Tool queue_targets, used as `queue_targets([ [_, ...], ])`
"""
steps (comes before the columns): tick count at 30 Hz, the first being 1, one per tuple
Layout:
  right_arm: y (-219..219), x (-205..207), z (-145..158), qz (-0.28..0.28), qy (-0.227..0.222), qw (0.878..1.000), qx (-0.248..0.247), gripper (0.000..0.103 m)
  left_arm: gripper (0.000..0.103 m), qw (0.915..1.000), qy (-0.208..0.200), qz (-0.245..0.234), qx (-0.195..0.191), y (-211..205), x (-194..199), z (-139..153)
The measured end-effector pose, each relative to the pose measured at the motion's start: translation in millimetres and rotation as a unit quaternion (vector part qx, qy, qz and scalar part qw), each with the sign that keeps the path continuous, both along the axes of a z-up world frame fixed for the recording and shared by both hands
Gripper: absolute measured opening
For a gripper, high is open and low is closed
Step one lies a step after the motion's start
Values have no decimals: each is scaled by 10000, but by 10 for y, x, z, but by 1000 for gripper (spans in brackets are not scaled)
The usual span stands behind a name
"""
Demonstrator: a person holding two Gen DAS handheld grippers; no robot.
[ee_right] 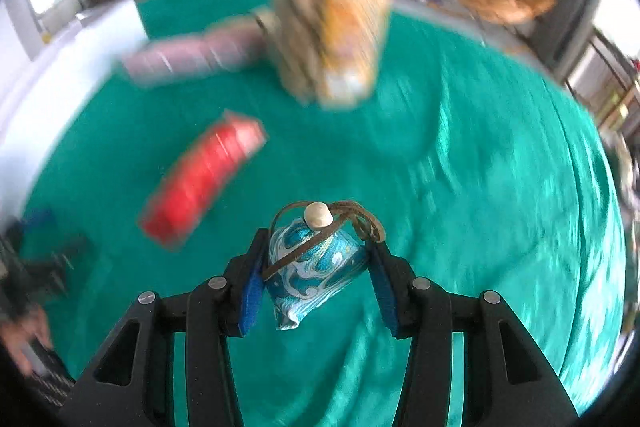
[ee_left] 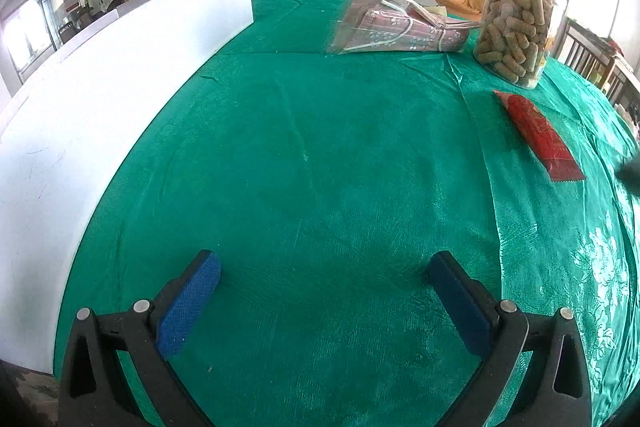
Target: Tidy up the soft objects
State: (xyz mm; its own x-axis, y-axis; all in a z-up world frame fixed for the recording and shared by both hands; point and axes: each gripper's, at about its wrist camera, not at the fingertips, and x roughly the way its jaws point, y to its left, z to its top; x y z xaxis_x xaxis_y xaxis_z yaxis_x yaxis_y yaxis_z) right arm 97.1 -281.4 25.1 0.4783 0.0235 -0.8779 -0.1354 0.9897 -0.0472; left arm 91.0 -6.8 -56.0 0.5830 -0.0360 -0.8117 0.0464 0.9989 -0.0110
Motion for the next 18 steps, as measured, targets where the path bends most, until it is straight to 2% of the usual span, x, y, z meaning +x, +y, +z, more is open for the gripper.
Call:
queue_targets([
  [2, -79, -192, -150, -53, -65, 9998, -196, 50, 103, 10000, 0, 0, 0, -2, 4, -1],
  [6, -136, -385, -227, -144, -493, 9985, -183, 54, 103, 10000, 0, 2, 0, 0, 0, 0],
  [9, -162, -387, -236, -300, -644, 9974, -156, 69, 103, 10000, -1, 2, -1, -1, 1, 0],
  [13, -269, -355, -282, -499, -690, 9963, 106, 77, 103, 10000, -1, 4, 1, -4, 3, -1],
  [15, -320, -349, -303, -585, -708, 9953, 309, 78, 103, 10000, -1, 4, 0, -2, 1, 0],
  [18, -285, -359, -328, -605, -781, 9948, 255, 78, 103, 10000, -2, 5, 1, -2, 1, 1],
])
